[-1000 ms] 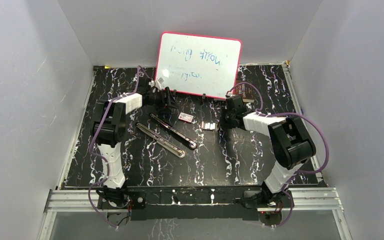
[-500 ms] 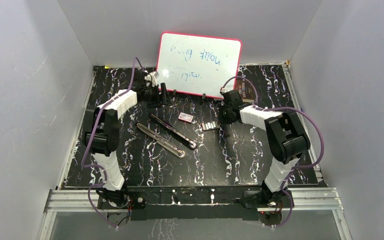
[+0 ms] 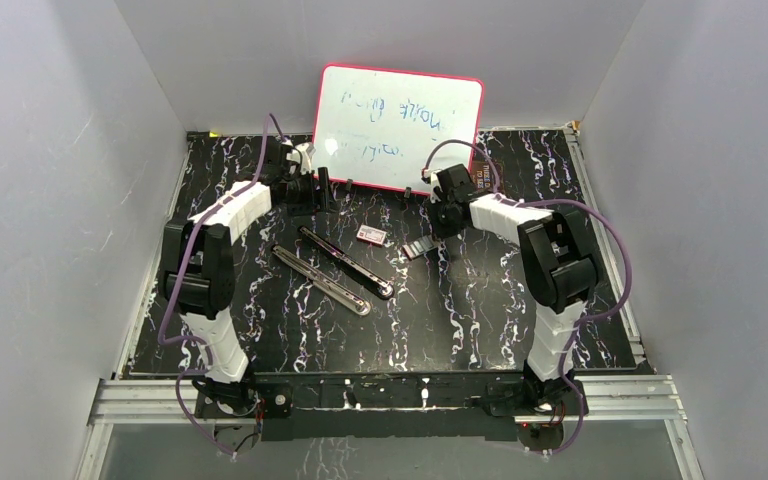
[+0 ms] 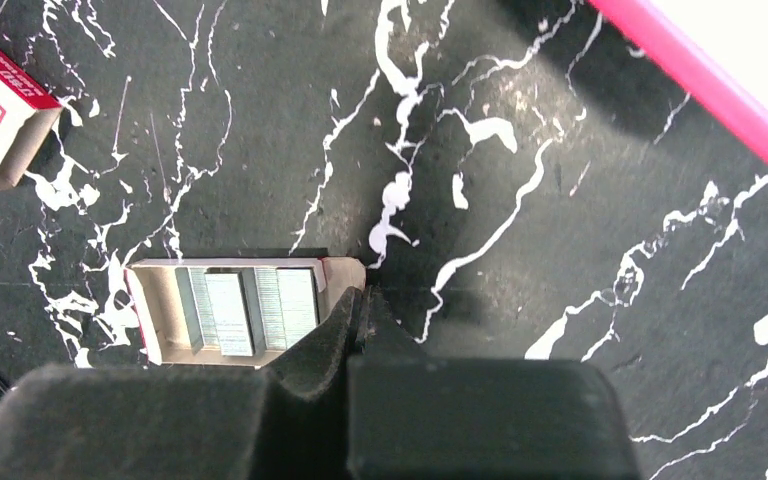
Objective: Load the staples into the stapler
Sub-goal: Open the staple box at the center of the board, then pick up several staples from the staple box.
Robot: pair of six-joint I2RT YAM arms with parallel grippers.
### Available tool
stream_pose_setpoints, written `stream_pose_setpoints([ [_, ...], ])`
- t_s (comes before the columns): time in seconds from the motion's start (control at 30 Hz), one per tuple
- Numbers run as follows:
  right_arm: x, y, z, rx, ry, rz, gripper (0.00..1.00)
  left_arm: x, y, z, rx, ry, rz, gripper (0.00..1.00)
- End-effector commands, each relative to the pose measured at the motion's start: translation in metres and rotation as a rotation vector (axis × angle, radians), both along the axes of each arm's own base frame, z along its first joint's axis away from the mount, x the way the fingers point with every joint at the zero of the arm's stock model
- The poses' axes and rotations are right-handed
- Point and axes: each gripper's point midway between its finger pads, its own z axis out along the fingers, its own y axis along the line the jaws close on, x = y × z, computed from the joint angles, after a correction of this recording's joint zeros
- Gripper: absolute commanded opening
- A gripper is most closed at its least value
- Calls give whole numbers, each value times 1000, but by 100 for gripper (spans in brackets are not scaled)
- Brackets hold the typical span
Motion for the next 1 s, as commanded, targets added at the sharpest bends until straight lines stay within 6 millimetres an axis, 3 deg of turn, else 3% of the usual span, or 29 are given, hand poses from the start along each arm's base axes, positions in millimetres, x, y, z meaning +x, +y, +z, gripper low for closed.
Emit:
stream_pose_setpoints([
  [0.0,6,2,4,-32,-5,84,1,-4,7,20,17,-47,1,68],
  [0.13,8,0,10,-32,-22,73,15,-5,7,21,19,-49,3,68],
  [0.33,11,0,36,-5,-93,54,29,-6,8,21,21,-53,5,68],
  [0.6,3,6,55,45,-120,55,33,-6,8,18,20,-45,7,68],
  [0.97,-18,33,39,30,-59,86,36,-7,7,16,20,-40,7,68],
])
